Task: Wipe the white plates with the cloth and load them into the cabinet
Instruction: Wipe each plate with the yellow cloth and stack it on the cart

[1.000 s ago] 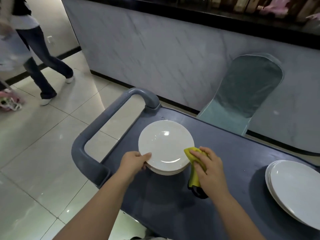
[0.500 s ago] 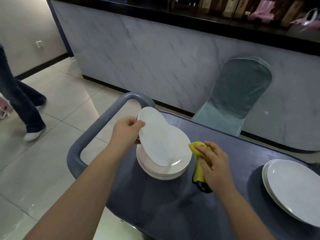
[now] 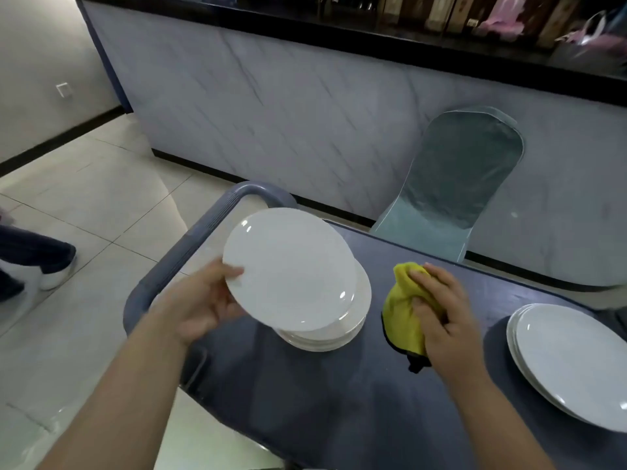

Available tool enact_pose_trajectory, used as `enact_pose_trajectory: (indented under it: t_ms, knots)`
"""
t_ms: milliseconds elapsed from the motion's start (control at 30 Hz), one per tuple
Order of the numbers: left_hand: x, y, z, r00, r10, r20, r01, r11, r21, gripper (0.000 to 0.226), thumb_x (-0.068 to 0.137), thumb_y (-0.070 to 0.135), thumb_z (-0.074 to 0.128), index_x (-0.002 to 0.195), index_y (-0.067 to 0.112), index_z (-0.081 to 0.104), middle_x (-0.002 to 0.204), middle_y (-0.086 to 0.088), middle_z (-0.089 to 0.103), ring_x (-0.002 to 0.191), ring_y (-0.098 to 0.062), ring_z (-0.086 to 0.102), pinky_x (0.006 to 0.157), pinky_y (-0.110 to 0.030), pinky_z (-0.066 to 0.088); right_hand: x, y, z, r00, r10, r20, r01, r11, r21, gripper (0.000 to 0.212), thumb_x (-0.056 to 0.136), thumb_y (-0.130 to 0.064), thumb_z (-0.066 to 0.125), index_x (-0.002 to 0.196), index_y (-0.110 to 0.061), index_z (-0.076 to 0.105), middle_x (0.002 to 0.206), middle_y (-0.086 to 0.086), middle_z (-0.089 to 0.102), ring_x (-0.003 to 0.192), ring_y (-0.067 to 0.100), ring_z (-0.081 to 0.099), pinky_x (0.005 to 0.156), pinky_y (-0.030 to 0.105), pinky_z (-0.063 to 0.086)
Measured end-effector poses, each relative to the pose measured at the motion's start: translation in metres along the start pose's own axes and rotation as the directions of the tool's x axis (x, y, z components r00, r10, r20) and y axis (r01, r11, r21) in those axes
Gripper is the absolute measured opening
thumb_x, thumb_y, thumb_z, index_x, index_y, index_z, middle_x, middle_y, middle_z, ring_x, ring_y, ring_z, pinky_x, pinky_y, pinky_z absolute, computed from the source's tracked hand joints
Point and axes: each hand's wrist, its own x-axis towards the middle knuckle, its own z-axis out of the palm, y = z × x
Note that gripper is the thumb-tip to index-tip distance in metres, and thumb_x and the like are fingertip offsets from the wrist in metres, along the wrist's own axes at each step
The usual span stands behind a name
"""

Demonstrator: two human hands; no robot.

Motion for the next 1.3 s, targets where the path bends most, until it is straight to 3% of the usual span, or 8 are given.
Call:
enact_pose_trajectory:
  t_ms: [133,367,500,633,800,1033,1200,1300]
  knots:
    - [-0.002,-0.053,0.011,0.997,-0.057,0.055,0.068,0.968,-0.24,0.044,0.074,-0.001,0.059,0.114,0.017,0.066,0.11,-0.012,0.072,0.09,-0.029,0.072,0.062,-0.039,0.06,0.011,-0.044,0.019,0.995,-0.056,0.082,0.048,0.995,0.085,0.041,0.084,-0.021,0.061,0.118,-0.045,0.059,0.125,-0.024,0.055,0.12,0.0,0.049,0.101,0.016,0.038]
    - [0.004,-0.079,0.052,0.981,0.036,0.189,0.011,0.969,-0.245,0.056,0.075,-0.003,0.055,0.127,0.015,0.06,0.119,-0.017,0.067,0.099,-0.033,0.068,0.072,-0.046,0.059,-0.002,-0.056,0.081,0.922,-0.011,0.388,0.183,0.894,-0.408,0.057,0.087,-0.065,0.042,0.141,-0.052,0.029,0.157,-0.019,0.013,0.138,0.026,0.01,0.117,0.047,0.016]
    - [0.006,-0.083,0.054,0.973,0.059,0.223,-0.01,0.976,-0.218,0.058,0.072,-0.006,0.053,0.122,0.021,0.065,0.117,-0.014,0.068,0.095,-0.03,0.069,0.068,-0.044,0.059,-0.028,-0.035,0.054,0.87,-0.155,0.468,0.345,0.87,-0.353,0.052,0.091,-0.048,0.04,0.142,-0.048,0.034,0.157,-0.004,0.024,0.115,0.029,0.041,0.1,0.046,0.041]
    - [0.003,-0.093,0.062,0.958,0.03,0.284,0.014,0.988,-0.153,0.059,0.061,-0.007,0.062,0.107,0.029,0.074,0.114,-0.007,0.071,0.095,-0.025,0.07,0.069,-0.041,0.06,-0.016,0.009,-0.002,0.905,-0.271,0.328,0.4,0.805,-0.439,0.039,0.089,-0.022,0.05,0.125,-0.022,0.065,0.142,0.013,0.047,0.097,0.039,0.053,0.091,0.052,0.045]
    - [0.006,-0.099,0.082,0.947,0.014,0.321,0.006,0.998,-0.063,0.055,0.064,-0.008,0.063,0.106,0.025,0.074,0.108,-0.008,0.071,0.092,-0.025,0.07,0.066,-0.04,0.059,0.034,-0.014,0.033,0.991,-0.107,0.076,0.13,0.889,-0.439,0.045,0.095,-0.017,0.054,0.138,-0.031,0.051,0.153,0.006,0.031,0.12,0.035,0.038,0.107,0.047,0.028]
    - [0.017,-0.081,0.077,0.954,0.083,0.288,-0.078,0.997,-0.031,0.062,0.06,-0.011,0.063,0.106,0.029,0.074,0.102,-0.005,0.071,0.083,-0.019,0.07,0.06,-0.035,0.057,-0.041,0.013,0.021,0.881,-0.291,0.374,0.426,0.833,-0.354,0.06,0.094,-0.026,0.054,0.146,-0.043,0.031,0.156,-0.003,0.019,0.113,0.035,0.046,0.103,0.047,0.038]
    - [0.012,-0.095,0.107,0.918,0.012,0.396,-0.039,0.998,0.059,0.059,0.059,-0.006,0.064,0.109,0.025,0.072,0.105,-0.007,0.07,0.09,-0.024,0.069,0.069,-0.043,0.058,0.018,0.035,-0.023,0.995,-0.081,0.053,0.097,0.834,-0.543,0.06,0.093,-0.008,0.058,0.146,-0.027,0.037,0.155,0.001,0.023,0.117,0.043,0.043,0.107,0.047,0.028]
    - [0.014,-0.096,0.129,0.9,0.013,0.436,-0.053,0.996,0.079,0.058,0.062,-0.009,0.06,0.109,0.022,0.072,0.104,-0.011,0.07,0.091,-0.028,0.068,0.071,-0.044,0.057,0.036,0.004,0.0,0.977,-0.212,-0.003,0.184,0.852,-0.49,0.053,0.096,-0.026,0.047,0.147,-0.03,0.035,0.157,0.005,0.02,0.123,0.036,0.039,0.106,0.045,0.028]
